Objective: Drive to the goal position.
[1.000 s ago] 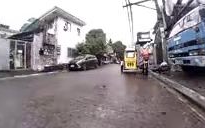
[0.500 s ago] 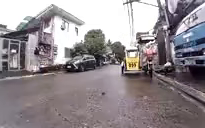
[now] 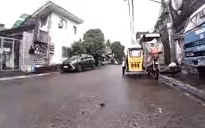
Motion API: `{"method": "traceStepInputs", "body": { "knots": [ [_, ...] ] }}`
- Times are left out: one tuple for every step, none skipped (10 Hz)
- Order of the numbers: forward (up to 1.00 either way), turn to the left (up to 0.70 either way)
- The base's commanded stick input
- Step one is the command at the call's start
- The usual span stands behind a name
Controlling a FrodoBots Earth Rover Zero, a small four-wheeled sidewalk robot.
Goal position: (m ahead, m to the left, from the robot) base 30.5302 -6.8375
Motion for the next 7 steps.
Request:
{"method": "traceStepInputs", "body": {
  "knots": [
    [1.0,0.0],
    [1.0,0.0],
    [1.0,0.0],
    [1.0,0.0],
    [1.0,0.0],
    [1.0,0.0],
    [1.0,0.05]
  ]
}}
